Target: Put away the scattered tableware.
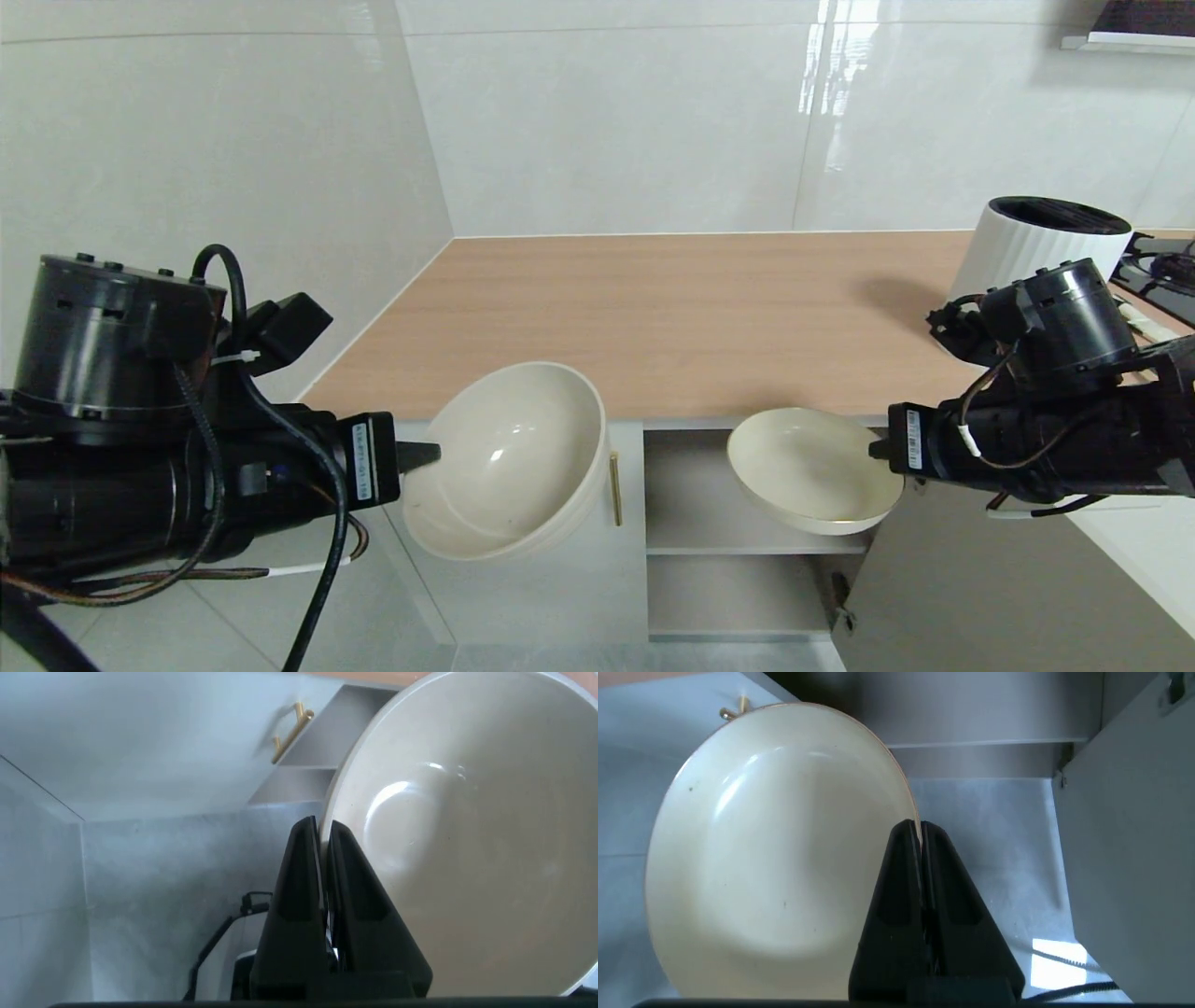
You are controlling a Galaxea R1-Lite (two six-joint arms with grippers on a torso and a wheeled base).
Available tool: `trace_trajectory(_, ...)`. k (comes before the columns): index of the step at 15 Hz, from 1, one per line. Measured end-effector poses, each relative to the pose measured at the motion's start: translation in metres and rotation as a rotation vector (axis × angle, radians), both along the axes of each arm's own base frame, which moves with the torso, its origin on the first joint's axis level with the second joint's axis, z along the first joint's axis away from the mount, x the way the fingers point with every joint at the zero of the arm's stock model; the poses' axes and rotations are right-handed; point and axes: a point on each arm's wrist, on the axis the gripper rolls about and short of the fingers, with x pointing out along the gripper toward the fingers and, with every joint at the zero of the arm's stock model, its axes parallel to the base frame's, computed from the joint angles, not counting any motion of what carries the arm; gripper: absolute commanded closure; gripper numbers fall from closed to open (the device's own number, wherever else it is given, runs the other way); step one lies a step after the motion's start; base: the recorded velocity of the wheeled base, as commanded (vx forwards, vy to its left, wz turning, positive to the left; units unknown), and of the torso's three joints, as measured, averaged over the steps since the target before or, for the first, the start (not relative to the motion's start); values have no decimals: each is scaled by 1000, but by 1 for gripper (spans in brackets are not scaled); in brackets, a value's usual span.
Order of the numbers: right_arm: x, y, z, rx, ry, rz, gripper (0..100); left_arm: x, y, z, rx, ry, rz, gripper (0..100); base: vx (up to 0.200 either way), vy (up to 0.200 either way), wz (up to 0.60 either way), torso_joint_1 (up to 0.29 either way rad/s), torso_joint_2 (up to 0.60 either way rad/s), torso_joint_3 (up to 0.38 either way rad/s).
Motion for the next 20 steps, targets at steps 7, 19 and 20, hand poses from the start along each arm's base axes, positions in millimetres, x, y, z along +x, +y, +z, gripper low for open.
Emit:
trace_trajectory(7, 4, 2, -10, -1, -4, -1, 100, 1, 0, -1, 1, 3, 0, 100, 0, 0, 0, -21, 52, 27)
trace_trajectory(19, 7, 3, -19, -23, 1, 10, 100, 1, -1, -2, 3, 6, -1, 100, 0, 0, 0, -181, 463, 281)
trace_trajectory(20, 9, 4, -20, -22, -5, 9, 100, 2, -1, -2, 3, 7, 0, 100, 0, 0, 0, -159, 466, 315)
